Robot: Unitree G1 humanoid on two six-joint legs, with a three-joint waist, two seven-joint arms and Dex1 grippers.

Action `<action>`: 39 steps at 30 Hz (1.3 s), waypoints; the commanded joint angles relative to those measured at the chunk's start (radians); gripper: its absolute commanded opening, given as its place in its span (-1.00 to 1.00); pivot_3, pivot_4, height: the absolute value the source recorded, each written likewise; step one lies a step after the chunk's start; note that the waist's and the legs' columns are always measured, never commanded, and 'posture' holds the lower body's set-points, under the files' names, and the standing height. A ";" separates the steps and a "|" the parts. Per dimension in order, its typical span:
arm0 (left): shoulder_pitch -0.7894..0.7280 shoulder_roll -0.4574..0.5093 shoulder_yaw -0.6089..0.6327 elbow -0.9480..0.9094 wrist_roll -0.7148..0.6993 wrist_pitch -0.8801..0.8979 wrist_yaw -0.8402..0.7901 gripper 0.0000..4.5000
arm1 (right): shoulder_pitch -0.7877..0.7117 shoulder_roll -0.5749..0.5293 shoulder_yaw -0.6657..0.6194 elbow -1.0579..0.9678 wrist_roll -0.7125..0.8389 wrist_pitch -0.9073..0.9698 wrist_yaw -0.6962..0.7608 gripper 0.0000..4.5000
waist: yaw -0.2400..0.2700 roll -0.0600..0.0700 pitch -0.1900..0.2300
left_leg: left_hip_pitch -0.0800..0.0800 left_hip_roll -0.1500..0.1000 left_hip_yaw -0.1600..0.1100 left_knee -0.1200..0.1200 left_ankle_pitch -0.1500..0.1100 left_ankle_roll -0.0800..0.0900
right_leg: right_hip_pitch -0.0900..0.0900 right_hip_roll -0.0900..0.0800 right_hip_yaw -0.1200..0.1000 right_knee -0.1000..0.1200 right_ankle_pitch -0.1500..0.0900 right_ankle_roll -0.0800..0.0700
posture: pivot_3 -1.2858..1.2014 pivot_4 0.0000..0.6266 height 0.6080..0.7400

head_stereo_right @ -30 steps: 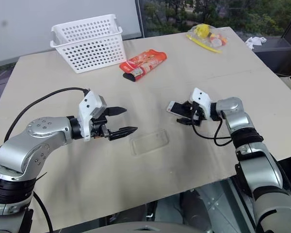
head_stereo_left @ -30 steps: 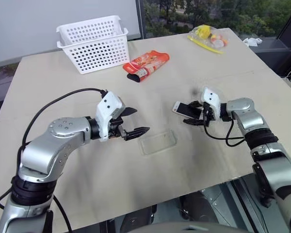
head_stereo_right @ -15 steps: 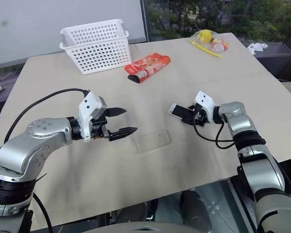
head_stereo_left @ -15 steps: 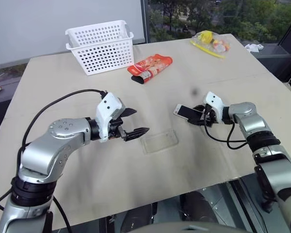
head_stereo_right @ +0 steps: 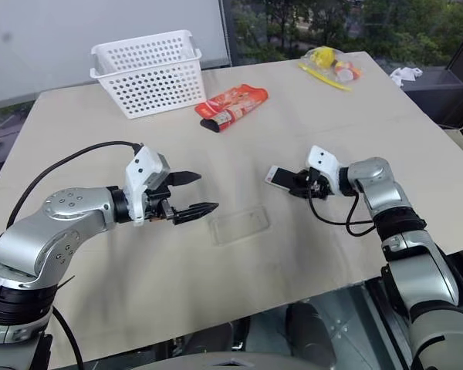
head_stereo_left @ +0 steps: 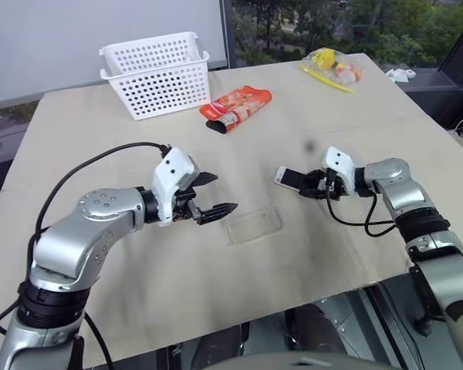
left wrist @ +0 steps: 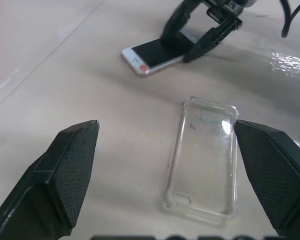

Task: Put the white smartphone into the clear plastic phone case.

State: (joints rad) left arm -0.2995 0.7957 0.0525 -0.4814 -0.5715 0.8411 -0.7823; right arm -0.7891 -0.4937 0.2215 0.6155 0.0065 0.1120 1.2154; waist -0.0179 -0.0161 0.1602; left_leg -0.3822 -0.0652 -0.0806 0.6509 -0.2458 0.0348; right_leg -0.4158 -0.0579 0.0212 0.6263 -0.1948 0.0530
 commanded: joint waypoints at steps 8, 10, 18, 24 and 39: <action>-0.011 0.004 0.003 -0.021 -0.002 -0.024 -0.002 1.00 | -0.053 0.020 -0.002 -0.094 -0.002 0.027 -0.031 0.47 | 0.004 0.003 0.002 | -0.005 0.000 0.000 -0.002 0.000 0.000 | -0.007 0.000 0.000 0.000 0.000 0.000 | 0.03 -0.52 1.00; -0.002 0.007 0.015 -0.033 -0.011 -0.018 0.001 1.00 | -0.035 0.004 -0.024 -0.075 0.007 0.033 -0.047 0.81 | 0.009 0.003 0.003 | -0.006 0.000 0.000 -0.002 0.000 0.000 | -0.006 -0.001 -0.001 0.000 0.000 0.000 | 0.03 -0.52 1.00; 0.014 0.006 0.016 -0.041 -0.020 -0.017 -0.002 1.00 | 0.124 -0.009 -0.108 0.035 0.069 -0.012 -0.087 0.98 | 0.002 0.004 0.003 | -0.007 -0.001 -0.002 -0.001 0.000 0.000 | -0.007 -0.002 -0.002 0.000 0.000 0.000 | 0.03 -0.52 1.00; -0.017 0.013 0.005 -0.018 -0.015 -0.023 -0.023 1.00 | 0.168 0.051 -0.130 0.223 0.073 -0.123 -0.116 0.98 | 0.002 0.001 0.002 | 0.003 0.000 -0.001 -0.001 -0.003 0.004 | 0.003 -0.001 -0.002 0.000 0.000 0.000 | 0.03 -0.52 1.00; -0.012 0.017 0.012 -0.024 -0.011 -0.020 -0.032 1.00 | 0.085 0.053 -0.098 0.306 0.025 -0.285 -0.115 0.33 | -0.002 -0.004 -0.004 | 0.008 0.000 0.000 0.001 -0.003 0.004 | 0.008 0.003 0.001 0.000 -0.002 -0.003 | 0.03 -0.52 1.00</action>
State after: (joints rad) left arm -0.3053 0.8016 0.0472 -0.4881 -0.5791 0.8360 -0.8121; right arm -0.7267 -0.4286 0.0892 0.9116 0.0775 -0.1997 1.0873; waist -0.0195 -0.0200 0.1567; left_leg -0.3739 -0.0648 -0.0803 0.6515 -0.2485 0.0392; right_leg -0.4075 -0.0547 0.0218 0.6263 -0.1968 0.0498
